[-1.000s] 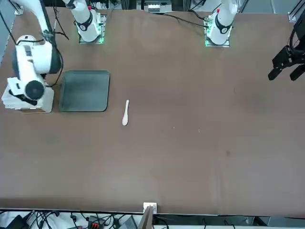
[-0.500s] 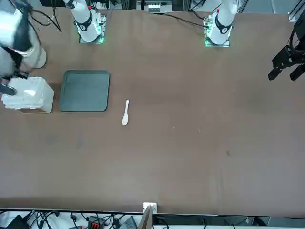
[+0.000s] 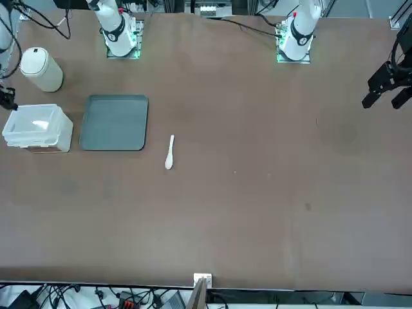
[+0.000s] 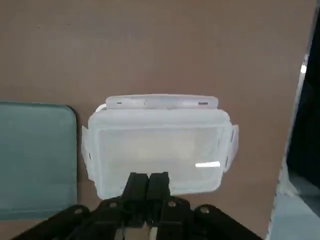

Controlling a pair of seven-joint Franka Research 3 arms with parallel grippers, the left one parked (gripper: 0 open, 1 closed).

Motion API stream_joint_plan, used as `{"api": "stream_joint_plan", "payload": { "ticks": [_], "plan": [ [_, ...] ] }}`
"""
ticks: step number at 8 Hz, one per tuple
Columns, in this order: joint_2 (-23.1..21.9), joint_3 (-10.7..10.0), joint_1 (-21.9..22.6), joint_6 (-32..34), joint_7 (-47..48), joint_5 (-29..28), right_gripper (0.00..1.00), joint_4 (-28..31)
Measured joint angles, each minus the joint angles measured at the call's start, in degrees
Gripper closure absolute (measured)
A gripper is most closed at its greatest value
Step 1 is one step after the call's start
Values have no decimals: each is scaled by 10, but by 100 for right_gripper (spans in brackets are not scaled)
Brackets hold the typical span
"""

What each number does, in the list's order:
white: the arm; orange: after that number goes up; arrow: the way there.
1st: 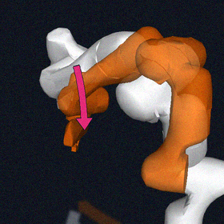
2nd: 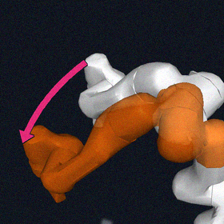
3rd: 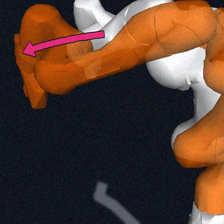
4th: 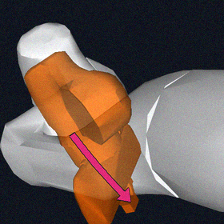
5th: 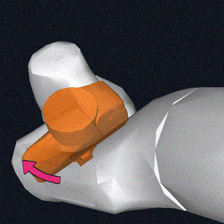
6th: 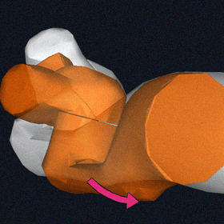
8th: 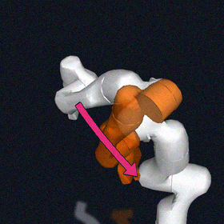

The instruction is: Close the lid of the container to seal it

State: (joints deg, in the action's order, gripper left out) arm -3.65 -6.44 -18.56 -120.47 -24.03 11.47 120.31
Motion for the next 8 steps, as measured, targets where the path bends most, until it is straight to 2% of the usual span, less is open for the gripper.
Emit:
{"api": "stream_joint_plan", "payload": {
  "ticks": [3, 5, 8],
  "plan": [
    [48, -5, -13, -70, -101, -81, 99, 4],
    [85, -7, -26, -109, -119, -87, 99, 3],
    [107, -7, -37, -116, -123, -92, 99, -7]
  ]
}}
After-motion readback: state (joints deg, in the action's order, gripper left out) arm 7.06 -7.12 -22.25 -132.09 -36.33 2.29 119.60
